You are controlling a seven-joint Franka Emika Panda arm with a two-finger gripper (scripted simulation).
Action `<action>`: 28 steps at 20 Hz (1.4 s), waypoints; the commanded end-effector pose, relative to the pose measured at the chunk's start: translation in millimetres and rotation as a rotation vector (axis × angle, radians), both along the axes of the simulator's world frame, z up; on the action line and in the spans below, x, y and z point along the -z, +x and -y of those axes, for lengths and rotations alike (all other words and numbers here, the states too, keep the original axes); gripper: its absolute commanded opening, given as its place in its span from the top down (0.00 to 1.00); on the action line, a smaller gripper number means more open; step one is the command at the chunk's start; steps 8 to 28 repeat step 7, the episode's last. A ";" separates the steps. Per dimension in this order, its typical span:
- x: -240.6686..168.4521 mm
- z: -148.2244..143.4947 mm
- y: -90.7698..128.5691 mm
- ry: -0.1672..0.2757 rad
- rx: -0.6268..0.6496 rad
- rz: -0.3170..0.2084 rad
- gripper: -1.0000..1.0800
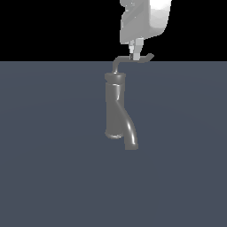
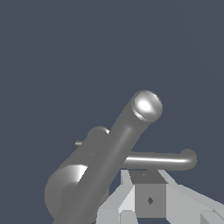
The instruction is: Turn on the faucet by rotating a designated handle.
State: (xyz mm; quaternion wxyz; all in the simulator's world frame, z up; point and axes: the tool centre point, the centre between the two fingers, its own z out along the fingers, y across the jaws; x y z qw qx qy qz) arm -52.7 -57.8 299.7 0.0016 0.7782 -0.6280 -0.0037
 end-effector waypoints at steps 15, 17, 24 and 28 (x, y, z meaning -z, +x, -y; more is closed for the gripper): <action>0.1 43.9 21.2 -0.002 0.048 0.008 1.00; 0.1 43.9 21.2 -0.002 0.048 0.008 1.00; 0.1 43.9 21.2 -0.002 0.048 0.008 1.00; 0.1 43.9 21.2 -0.002 0.048 0.008 1.00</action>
